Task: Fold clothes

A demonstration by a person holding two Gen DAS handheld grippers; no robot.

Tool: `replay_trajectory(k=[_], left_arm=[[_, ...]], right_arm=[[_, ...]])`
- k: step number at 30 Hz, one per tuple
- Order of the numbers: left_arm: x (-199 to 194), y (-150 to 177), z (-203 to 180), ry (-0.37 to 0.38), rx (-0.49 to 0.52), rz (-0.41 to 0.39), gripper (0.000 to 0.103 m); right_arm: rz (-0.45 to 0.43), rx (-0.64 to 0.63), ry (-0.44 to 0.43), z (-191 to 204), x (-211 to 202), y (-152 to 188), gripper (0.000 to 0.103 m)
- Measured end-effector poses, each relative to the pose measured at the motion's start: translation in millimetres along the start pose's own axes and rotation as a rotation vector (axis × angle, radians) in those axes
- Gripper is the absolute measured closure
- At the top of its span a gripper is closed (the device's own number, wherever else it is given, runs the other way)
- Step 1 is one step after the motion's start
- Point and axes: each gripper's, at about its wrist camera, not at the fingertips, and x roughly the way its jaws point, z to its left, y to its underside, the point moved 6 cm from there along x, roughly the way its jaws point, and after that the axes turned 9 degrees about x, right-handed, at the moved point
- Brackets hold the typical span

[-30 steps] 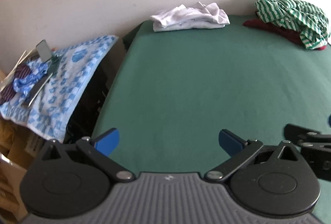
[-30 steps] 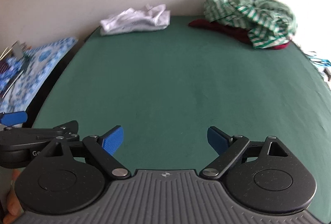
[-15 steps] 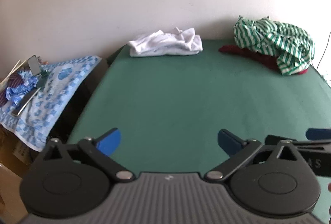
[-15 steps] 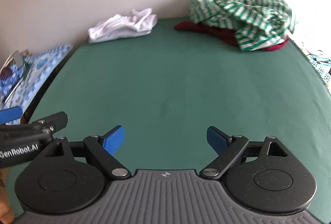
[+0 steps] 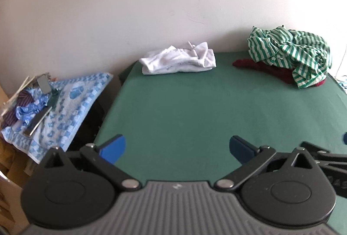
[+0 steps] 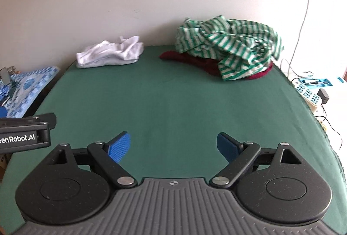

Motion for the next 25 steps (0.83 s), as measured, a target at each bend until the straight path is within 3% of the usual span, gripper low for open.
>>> replay_trajectory(k=[4,11,14,20,25], left_arm=[[-15.6,11.1,31.8,0.053,-0.018,-0.007,0.002],[-23.7,20.3,80.0,0.028,0.01,-0.008,0.0],[-25.2,24.8,96.0,0.083,-0.013,-0.013,0.0],[-31.5,29.6,112.9,0.115,-0.015,-0.071,0.001],[-28.6,33.8,120.6,0.101,-0.02,-0.055,0.001]], right_arm=[[0.024,0.003,-0.013,28.5,-1.9,13.2,0.014],[0.006,0.015,-0.017,74.3,-8.3,27.3,0.014],[-0.01,0.015,-0.015,90.6,-13.3,30.5,0.014],[-0.032,0.033,-0.011,109.0,-20.7,31.9,0.013],[-0.041,0.019,0.016,119.2,-25.6,35.3,0.013]])
